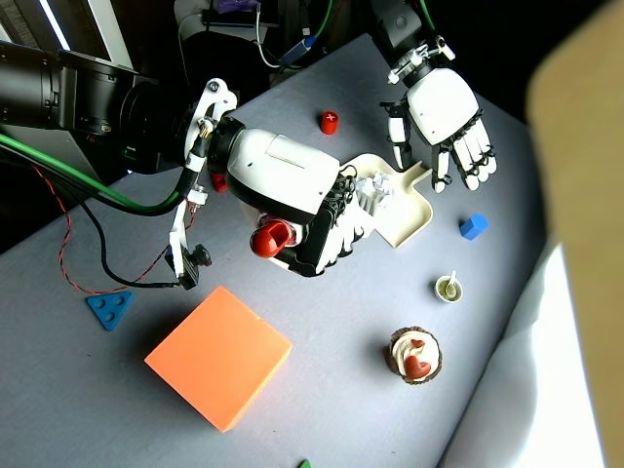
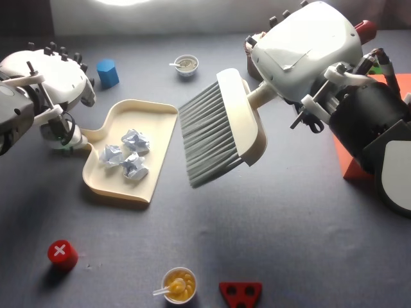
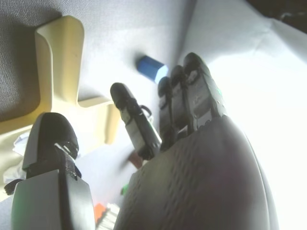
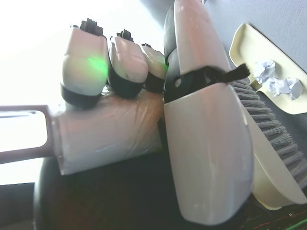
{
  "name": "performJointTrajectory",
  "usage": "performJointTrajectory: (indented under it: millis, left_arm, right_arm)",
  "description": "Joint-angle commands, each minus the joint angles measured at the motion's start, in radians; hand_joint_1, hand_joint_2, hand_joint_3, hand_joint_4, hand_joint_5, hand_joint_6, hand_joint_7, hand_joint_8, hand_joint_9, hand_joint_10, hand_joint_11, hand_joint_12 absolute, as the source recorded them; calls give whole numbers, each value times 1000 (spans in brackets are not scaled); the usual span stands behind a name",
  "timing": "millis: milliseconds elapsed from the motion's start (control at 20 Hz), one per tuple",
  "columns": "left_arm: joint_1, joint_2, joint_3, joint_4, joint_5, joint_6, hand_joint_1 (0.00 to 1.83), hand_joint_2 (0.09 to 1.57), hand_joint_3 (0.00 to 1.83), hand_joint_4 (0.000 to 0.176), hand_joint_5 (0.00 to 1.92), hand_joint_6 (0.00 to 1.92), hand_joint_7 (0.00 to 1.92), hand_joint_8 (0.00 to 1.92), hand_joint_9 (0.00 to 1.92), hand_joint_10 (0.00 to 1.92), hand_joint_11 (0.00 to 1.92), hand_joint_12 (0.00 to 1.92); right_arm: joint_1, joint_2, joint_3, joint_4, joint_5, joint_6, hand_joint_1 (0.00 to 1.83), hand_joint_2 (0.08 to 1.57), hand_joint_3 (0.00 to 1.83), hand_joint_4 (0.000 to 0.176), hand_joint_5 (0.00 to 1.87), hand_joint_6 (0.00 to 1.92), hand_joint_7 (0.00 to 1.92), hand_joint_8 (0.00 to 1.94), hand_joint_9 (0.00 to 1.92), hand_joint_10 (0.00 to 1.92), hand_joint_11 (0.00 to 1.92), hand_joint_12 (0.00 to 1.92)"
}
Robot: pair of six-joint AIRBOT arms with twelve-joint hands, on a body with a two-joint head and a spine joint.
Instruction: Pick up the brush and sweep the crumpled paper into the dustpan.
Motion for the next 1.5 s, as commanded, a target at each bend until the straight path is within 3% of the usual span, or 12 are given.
performJointTrajectory:
  millis: [0, 50, 100, 300, 350, 500, 650, 750, 800, 850, 1050, 1450]
  left_arm:
    - [-8, 3, 3, 45, -73, 7, 902, 1072, 0, 51, 640, 0, 233, 8, 185, 7, 130, 8]
    - [-9, 3, 3, 45, -73, 7, 900, 1078, 0, 46, 626, 0, 215, 1, 173, 1, 127, 6]
    - [-9, 3, 3, 45, -73, 7, 917, 1073, 0, 43, 643, 6, 196, 0, 164, 0, 129, 7]
    - [-9, 3, 2, 45, -75, 7, 939, 1072, 0, 43, 660, 7, 209, 3, 173, 5, 129, 8]
    - [-9, 3, 1, 44, -75, 7, 939, 1073, 0, 45, 663, 7, 213, 5, 179, 7, 134, 10]
    - [-9, 3, -2, 38, -81, 7, 894, 1088, 5, 68, 671, 7, 207, 1, 165, 1, 123, 5]
    - [-10, 3, -7, 36, -87, 7, 876, 1092, 5, 83, 682, 9, 214, 3, 161, 0, 110, 0]
    - [-11, 4, -12, 34, -89, 7, 863, 1088, 3, 105, 710, 18, 214, 3, 149, 0, 96, 0]
    - [-12, 4, -15, 33, -91, 7, 880, 1081, 0, 110, 716, 15, 206, 1, 162, 6, 107, 6]
    - [-14, 4, -19, 33, -97, 7, 895, 1075, 0, 103, 723, 13, 208, 1, 165, 5, 105, 5]
    - [-18, 2, -20, 33, -102, 7, 895, 1072, 0, 109, 718, 3, 225, 6, 174, 7, 111, 10]
    - [-19, 2, -18, 29, -114, 7, 862, 1076, 1, 136, 707, 0, 232, 3, 182, 4, 109, 8]
  right_arm:
    - [17, 8, -2, -85, -66, -4, 1518, 1205, 0, 129, 906, 1921, 1186, 1941, 1398, 1921, 1516, 1921]
    - [17, 9, -4, -85, -45, -1, 1380, 1187, 0, 0, 867, 1921, 1169, 1941, 1367, 1921, 1486, 1921]
    - [21, 16, -7, -85, -16, 16, 1253, 1145, 0, 0, 823, 1654, 1118, 1941, 1279, 1921, 1403, 1921]
    - [48, 48, -7, -84, 107, 83, 937, 1024, 0, 9, 746, 1912, 844, 1941, 919, 1921, 1074, 1921]
    - [53, 53, -5, -89, 145, 84, 875, 1001, 0, 74, 728, 1919, 775, 1941, 815, 1921, 952, 1921]
    - [68, 77, -3, -134, 281, 187, 670, 968, 0, 2, 431, 1814, 445, 1941, 490, 1921, 527, 1921]
    - [84, 132, 0, -196, 530, 345, 616, 966, 0, 0, 440, 1639, 387, 1907, 422, 1921, 433, 1921]
    - [84, 170, 4, -308, 635, 496, 563, 948, 0, 0, 421, 1165, 363, 1427, 346, 1534, 297, 1662]
    - [85, 181, 6, -337, 664, 547, 442, 850, 0, 0, 535, 148, 630, 199, 622, 303, 341, 915]
    - [86, 193, 7, -339, 677, 566, 399, 825, 1, 0, 533, 9, 647, 11, 659, 26, 420, 655]
    - [86, 222, 7, -338, 699, 569, 323, 817, 0, 0, 374, 0, 476, 0, 519, 0, 465, 153]
    - [127, 267, 46, -247, 900, 570, 293, 801, 1, 0, 341, 0, 432, 0, 494, 0, 466, 48]
